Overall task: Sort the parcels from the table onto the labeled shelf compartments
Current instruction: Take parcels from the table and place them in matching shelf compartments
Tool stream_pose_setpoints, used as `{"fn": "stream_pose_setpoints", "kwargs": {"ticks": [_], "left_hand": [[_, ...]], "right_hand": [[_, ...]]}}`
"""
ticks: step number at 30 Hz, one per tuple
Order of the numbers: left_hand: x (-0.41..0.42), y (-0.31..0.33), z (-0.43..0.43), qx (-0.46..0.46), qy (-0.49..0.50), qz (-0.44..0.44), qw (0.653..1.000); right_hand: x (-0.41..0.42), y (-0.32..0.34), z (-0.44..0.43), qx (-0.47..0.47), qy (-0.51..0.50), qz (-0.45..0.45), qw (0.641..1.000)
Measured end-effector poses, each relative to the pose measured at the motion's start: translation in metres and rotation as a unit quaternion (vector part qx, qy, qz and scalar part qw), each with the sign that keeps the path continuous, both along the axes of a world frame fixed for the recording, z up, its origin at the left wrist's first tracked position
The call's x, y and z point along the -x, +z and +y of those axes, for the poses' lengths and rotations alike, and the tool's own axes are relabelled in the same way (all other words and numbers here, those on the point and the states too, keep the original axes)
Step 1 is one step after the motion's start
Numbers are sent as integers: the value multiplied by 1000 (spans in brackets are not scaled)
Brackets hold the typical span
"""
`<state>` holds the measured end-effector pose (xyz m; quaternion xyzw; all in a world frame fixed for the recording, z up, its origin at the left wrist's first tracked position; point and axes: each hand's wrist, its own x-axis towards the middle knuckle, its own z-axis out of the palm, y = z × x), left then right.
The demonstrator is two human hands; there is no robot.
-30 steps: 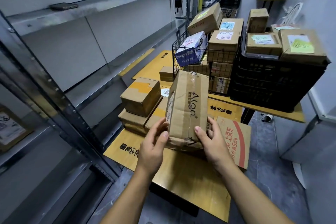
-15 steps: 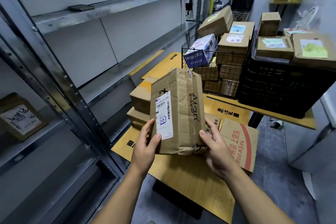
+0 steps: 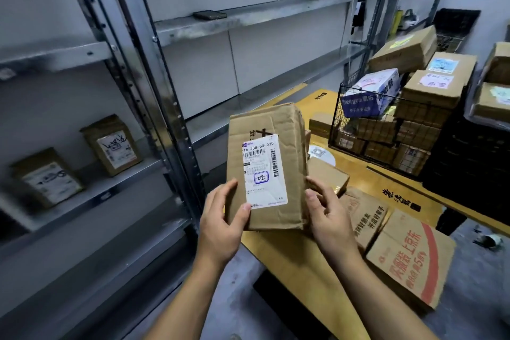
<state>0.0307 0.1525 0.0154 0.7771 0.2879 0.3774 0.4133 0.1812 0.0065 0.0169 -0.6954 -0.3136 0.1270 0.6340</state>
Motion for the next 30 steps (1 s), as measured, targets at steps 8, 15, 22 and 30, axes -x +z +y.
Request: {"fn": "stream_pose_setpoints", "kwargs": {"ticks": [8,15,22,30], "left_hand": [[47,18,19,-72,68,33,994],[94,20,42,-90,131,54,986],[150,37,74,-110,156,50,980],[225,63,115,-157,208,39,965]], "right_hand": [[31,12,44,18,100,18,995],[68,19,90,36,154,33,987],[125,38,144,6,173,75,982],[197,57,208,-29,172,14,985]]}}
